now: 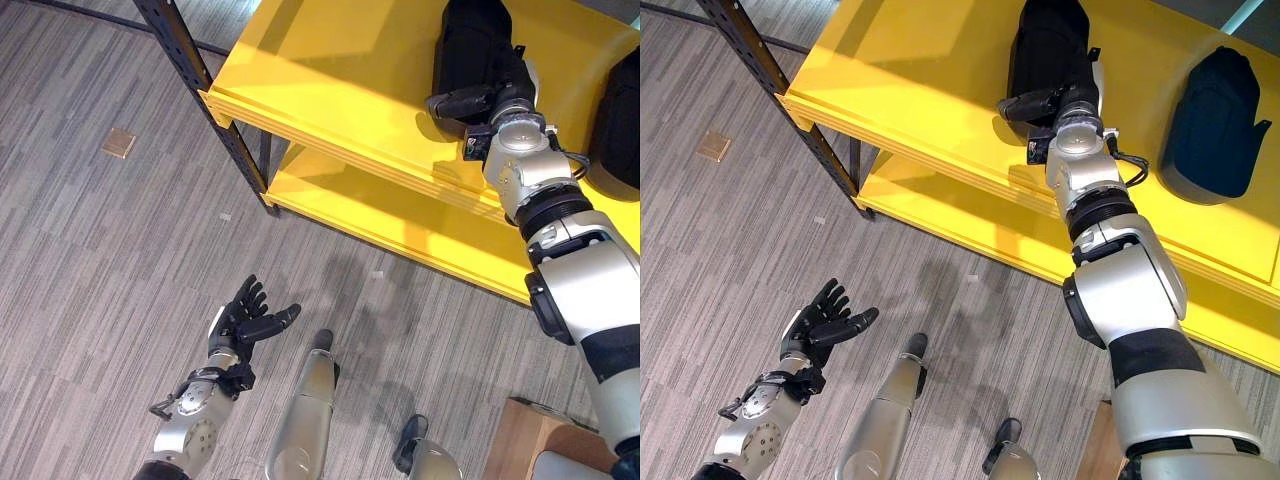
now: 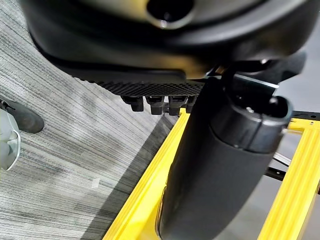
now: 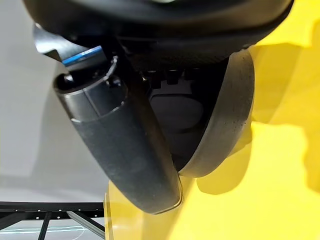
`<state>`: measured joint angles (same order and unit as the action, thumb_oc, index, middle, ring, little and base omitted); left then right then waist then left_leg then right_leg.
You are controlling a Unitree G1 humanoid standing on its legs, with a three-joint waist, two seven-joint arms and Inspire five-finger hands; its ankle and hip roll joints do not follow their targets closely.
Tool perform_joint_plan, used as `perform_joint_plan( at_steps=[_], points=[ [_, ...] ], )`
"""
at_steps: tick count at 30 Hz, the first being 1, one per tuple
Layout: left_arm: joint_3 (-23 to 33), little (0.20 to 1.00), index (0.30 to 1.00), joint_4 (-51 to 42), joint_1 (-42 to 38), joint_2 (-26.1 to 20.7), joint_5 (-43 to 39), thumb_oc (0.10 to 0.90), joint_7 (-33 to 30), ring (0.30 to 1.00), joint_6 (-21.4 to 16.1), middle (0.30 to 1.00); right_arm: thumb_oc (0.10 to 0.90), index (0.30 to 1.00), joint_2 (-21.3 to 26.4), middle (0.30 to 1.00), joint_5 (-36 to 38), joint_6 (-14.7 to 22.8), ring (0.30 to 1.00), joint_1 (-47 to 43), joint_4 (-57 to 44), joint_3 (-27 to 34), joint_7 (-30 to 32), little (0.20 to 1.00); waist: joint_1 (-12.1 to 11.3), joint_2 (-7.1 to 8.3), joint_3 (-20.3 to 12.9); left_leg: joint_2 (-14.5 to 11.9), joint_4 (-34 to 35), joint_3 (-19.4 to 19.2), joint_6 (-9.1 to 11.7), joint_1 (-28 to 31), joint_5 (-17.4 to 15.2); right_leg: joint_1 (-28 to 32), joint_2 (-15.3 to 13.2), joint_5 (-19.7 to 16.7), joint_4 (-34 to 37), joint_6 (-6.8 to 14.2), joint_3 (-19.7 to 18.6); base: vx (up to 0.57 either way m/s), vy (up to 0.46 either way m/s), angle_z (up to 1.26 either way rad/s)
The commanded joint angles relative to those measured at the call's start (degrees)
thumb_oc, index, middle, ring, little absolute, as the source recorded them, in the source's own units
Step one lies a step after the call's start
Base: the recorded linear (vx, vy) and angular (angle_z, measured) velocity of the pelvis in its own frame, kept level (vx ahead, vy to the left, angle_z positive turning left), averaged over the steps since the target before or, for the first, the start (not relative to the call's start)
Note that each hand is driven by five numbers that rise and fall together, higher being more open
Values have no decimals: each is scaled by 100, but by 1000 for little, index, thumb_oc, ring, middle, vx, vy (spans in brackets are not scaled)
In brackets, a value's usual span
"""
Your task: Move parts from the plastic box to the shelf.
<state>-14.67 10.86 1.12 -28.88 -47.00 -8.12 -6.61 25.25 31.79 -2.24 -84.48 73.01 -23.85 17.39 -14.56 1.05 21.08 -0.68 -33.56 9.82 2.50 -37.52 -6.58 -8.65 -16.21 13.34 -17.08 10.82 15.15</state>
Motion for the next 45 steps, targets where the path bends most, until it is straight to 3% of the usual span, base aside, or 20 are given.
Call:
perform_joint_plan(
  at_steps=[1,45],
  points=[
    [-100,1000,1000,-398,-156,-403,-98,900,16,1000,-514,1000,900,1000,230,1000,50,711,1000,-786,-254,-16,281,1000,-127,144,-316,-302,-580,71,152,-229,-614,37,73,25,-442,-246,-129,0,0,0],
    [-213,1000,1000,-392,-286,-350,-98,900,-169,1000,-612,1000,900,1000,97,1000,-288,845,1000,-690,-405,436,949,1000,-94,124,-320,-252,-636,48,130,-294,-652,54,76,70,-417,-247,-132,0,0,0]
  ],
)
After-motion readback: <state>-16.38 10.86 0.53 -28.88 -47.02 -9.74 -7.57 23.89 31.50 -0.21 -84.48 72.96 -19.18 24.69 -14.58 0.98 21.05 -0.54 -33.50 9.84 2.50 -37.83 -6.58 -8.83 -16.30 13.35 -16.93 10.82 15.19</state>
